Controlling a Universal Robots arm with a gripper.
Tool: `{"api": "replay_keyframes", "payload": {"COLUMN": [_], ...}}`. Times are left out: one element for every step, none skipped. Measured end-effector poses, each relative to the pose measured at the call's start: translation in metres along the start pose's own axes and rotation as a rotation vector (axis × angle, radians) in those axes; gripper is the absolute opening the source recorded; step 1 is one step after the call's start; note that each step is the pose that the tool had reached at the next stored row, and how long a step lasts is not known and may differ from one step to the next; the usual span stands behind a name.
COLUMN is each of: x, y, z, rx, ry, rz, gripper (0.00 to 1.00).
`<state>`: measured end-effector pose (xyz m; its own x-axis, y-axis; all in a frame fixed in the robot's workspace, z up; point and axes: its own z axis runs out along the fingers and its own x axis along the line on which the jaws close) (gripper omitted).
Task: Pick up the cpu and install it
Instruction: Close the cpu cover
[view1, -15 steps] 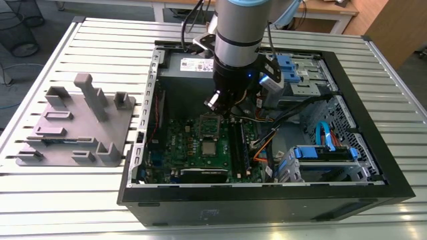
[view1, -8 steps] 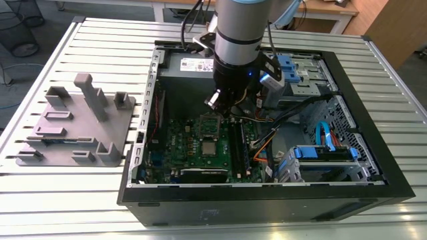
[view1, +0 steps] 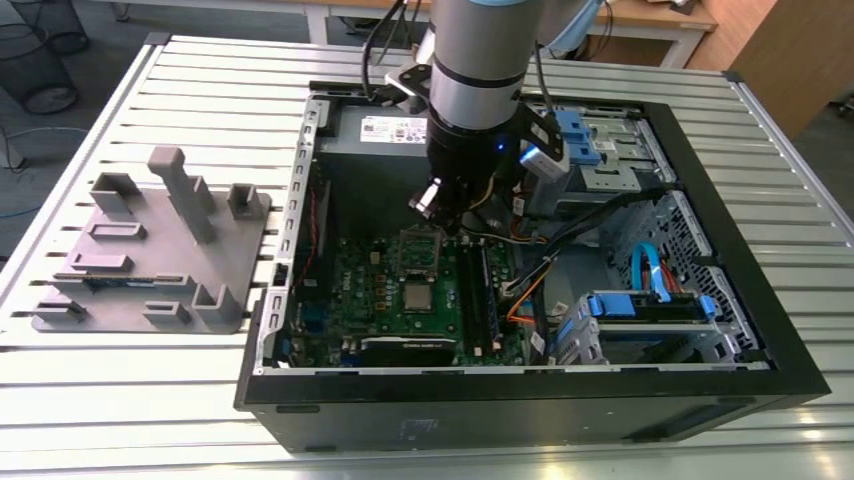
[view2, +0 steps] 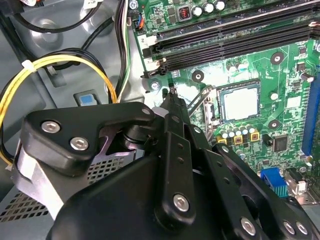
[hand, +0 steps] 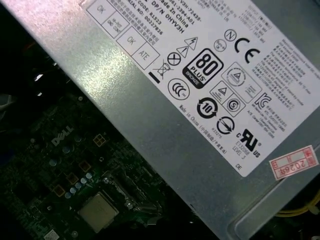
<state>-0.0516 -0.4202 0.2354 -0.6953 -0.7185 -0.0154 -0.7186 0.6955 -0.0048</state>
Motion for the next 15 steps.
{"api": "replay_keyframes", "payload": {"x": [0.0001,0.0004,0.0007,0.0012,0.0017,0.0022,0.0028,0.0033,0.0037,0.0040,0.0043,0.0044,0.0046,0.0046,0.0045], "y": [0.0001,0.0004,0.0008,0.0012,0.0018,0.0023,0.0029,0.0034,0.0039,0.0042,0.0044,0.0046,0.0048,0.0048,0.0048], "z": [0.0000,0.0000,-0.0001,0.0000,0.0000,0.0000,0.0000,-0.0001,-0.0001,-0.0004,-0.0007,-0.0010,-0.0012,-0.0012,-0.0012], "rx": [0.0000,0.0001,0.0002,0.0003,0.0004,0.0006,0.0009,0.0011,0.0014,0.0016,0.0017,0.0018,0.0019,0.0019,0.0019], "ry": [0.0000,0.0000,0.0001,-0.0001,-0.0003,-0.0005,-0.0008,-0.0010,-0.0013,-0.0014,-0.0016,-0.0019,-0.0021,-0.0022,-0.0023], "rz": [0.000,0.000,0.000,0.000,0.000,0.000,0.000,0.000,0.000,0.000,0.000,0.000,0.000,0.000,0.000], "gripper": [0.11,0.11,0.11,0.11,0.11,0.11,0.11,0.11,0.11,0.11,0.11,0.11,0.11,0.11,0.11]}}
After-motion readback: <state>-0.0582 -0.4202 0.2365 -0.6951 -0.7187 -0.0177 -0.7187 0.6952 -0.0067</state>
